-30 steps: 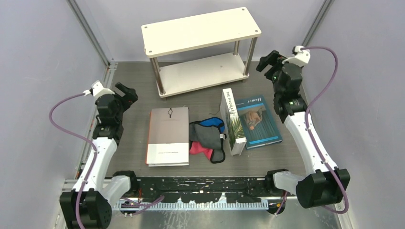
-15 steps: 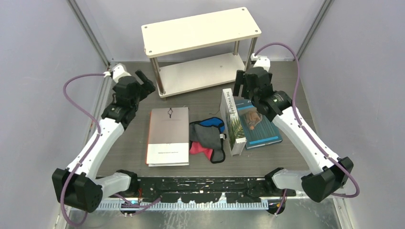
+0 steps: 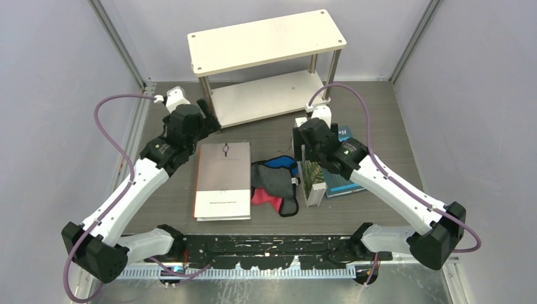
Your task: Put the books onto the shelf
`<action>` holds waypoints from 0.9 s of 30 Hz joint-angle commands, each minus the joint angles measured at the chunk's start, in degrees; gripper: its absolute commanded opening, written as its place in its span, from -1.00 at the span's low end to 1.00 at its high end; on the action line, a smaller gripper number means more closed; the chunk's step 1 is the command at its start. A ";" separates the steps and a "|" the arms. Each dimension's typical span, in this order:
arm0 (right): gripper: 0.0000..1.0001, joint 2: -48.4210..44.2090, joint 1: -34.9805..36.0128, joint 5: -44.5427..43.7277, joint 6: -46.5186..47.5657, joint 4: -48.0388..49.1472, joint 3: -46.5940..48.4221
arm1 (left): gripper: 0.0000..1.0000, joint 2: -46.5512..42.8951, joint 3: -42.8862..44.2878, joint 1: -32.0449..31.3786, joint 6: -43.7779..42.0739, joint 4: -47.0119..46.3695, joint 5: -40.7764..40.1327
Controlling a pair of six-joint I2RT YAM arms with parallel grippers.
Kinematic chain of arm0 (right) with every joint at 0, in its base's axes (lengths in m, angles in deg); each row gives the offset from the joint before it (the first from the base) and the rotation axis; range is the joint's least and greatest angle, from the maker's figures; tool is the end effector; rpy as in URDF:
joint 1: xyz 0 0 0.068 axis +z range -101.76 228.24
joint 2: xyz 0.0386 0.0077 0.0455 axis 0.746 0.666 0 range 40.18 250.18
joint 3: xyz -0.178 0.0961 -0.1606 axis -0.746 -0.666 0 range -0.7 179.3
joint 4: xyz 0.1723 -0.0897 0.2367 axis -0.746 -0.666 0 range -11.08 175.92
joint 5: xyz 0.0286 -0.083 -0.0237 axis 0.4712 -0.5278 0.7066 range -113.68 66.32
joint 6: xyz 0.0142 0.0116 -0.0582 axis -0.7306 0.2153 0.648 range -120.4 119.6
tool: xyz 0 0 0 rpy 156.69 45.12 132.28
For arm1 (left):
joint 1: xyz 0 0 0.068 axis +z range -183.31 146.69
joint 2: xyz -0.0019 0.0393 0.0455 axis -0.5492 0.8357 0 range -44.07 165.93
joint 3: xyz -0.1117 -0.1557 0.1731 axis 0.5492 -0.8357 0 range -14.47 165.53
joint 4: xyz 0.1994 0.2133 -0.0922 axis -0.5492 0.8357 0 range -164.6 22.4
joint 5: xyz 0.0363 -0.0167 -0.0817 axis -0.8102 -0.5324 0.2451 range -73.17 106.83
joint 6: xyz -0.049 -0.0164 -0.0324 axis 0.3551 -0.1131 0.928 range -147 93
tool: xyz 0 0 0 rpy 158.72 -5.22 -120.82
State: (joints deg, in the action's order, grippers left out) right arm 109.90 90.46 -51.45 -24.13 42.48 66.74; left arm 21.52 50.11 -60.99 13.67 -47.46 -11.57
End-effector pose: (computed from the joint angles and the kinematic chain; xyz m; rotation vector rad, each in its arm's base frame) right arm 0.2423 0.1912 0.3136 -0.1378 2.2528 0.0316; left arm 0.2855 -0.1253 0.3412 -0.5235 1.9380 -0.2525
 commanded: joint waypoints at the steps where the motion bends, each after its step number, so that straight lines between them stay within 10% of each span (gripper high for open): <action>1: 0.70 -2.61 0.11 -2.78 -0.36 0.42 -1.96 | 0.71 -3.26 0.73 -2.81 1.60 0.85 -3.02; 27: 0.55 -1.54 -3.07 5.03 0.18 3.89 -8.68 | 0.67 -2.93 1.20 -8.56 1.76 2.72 -7.30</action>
State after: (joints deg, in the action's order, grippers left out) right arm 111.75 87.47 -46.64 -23.91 45.25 58.50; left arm 19.79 50.13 -68.75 14.83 -44.66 -16.82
